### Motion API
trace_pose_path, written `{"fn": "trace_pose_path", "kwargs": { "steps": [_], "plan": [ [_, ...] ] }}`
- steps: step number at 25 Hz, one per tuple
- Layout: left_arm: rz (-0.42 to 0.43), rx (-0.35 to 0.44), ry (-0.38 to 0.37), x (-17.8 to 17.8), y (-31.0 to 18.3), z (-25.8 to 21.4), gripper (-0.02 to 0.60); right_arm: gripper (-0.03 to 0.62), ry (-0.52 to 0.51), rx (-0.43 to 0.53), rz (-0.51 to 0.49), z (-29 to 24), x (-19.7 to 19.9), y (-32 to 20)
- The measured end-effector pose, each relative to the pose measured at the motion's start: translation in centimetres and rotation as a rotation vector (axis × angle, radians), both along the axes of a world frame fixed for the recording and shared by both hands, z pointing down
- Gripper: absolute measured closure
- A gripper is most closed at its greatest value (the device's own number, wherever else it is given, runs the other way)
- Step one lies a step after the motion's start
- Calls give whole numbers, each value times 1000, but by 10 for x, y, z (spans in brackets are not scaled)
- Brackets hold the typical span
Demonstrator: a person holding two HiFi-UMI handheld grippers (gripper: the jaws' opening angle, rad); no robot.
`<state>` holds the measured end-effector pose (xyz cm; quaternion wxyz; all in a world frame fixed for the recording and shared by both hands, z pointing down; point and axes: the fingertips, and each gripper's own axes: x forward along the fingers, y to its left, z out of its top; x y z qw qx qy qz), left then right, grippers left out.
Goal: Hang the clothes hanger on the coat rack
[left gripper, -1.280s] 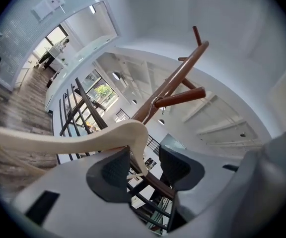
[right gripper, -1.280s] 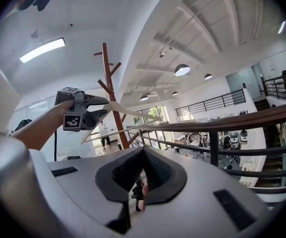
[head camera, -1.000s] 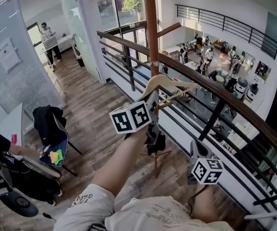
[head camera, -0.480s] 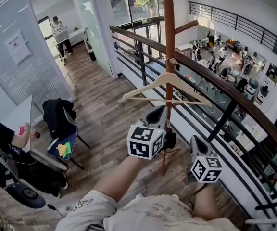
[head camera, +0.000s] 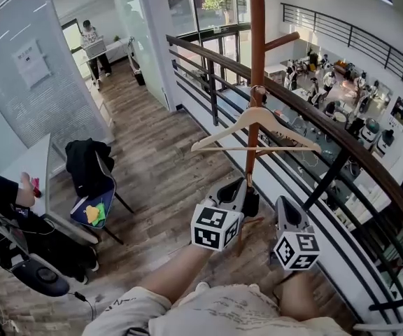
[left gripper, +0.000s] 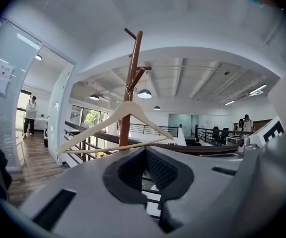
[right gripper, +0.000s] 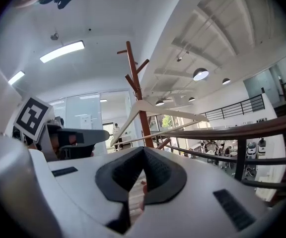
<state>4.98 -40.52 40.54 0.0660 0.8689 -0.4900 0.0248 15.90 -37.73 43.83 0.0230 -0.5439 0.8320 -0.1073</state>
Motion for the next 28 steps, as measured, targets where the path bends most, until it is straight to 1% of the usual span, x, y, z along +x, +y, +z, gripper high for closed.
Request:
{"fn": "trace_pose_path", "kwargs": {
  "steps": [5, 15, 22, 28],
  "plan": [
    [6, -9, -3, 1, 3, 4, 577, 595, -20, 9, -41, -6, -4, 2],
    [35, -27, 11, 11, 1, 7, 577, 595, -8, 2, -14, -6, 5, -3],
    [41, -30, 13, 12, 4, 5, 577, 595, -2, 8, -15, -8, 3, 0],
    [51, -40, 28, 11, 5, 2, 577, 595, -5, -6, -3, -5, 1, -2]
  ]
}}
